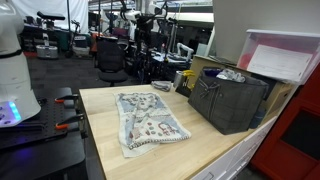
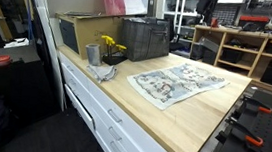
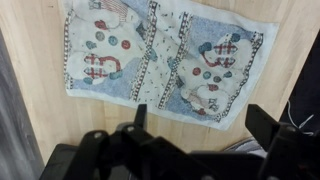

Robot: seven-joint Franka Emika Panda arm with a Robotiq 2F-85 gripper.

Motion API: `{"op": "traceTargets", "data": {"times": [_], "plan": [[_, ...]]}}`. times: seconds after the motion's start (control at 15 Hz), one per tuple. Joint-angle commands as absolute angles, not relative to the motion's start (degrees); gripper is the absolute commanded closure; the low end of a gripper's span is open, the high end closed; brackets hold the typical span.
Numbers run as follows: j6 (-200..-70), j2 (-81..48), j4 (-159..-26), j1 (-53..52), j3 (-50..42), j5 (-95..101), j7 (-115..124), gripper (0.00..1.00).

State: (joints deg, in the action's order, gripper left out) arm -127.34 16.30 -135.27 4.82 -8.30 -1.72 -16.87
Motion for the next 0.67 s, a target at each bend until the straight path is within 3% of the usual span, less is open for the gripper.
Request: {"op": "traceTargets", "data": {"times": [0.0,0.6], "plan": [[-122.7,18.4,-133.6,3.6,-9.0,-3.5,-19.7,0.0],[-124.9,18.3,-134.0,3.5,-8.2,-2.4,-17.5,0.0]]}}
